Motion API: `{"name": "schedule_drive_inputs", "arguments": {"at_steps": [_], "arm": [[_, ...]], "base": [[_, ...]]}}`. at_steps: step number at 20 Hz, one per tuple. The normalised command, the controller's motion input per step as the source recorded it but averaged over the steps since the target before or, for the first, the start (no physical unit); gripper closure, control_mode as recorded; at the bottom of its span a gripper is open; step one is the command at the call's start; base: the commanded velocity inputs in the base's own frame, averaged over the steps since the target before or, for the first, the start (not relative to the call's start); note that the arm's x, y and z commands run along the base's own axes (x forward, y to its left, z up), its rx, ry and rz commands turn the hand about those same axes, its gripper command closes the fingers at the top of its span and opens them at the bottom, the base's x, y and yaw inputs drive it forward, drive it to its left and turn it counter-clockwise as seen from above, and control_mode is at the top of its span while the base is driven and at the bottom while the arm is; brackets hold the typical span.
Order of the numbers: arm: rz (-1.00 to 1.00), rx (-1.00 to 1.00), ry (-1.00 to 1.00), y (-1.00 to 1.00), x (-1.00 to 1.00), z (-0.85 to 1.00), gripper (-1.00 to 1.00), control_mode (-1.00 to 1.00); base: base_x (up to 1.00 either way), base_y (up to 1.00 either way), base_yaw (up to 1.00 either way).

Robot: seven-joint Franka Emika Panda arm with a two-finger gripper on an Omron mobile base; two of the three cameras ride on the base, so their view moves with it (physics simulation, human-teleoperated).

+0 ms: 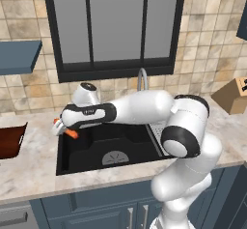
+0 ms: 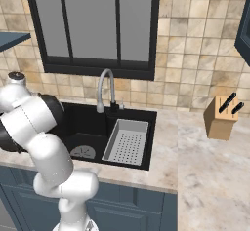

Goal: Pick up all produce items and place them in the sink. Turn on the sink faucet to wash them. Then turn the sink off and put them in the tray.

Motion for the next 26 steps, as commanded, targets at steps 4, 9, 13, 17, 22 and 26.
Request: {"name": "schedule_drive_inputs", "arguments": {"at_steps": [4,9,13,17,22,26], "arm": [[0.13,-0.17,0.0,0.58,-0.02,0.15,1.0,-1.0],[0.09,0.0,0.0,0.41,-0.04,0.0,1.0,-1.0],[0.08,0.0,0.0,0.55,0.0,-0.07,1.0,-1.0],[0.08,0.0,0.0,0.43,0.0,-0.16,1.0,-1.0],[0.04,0.0,-0.01,0.35,0.02,-0.04,1.0,-1.0],[0.02,0.0,0.0,0.35,0.07,-0.01,1.0,-1.0]], "base": [[0.0,0.0,0.0],[0.0,0.0,0.0],[0.0,0.0,0.0],[0.0,0.0,0.0],[0.0,0.0,0.0],[0.0,0.0,0.0]]}}
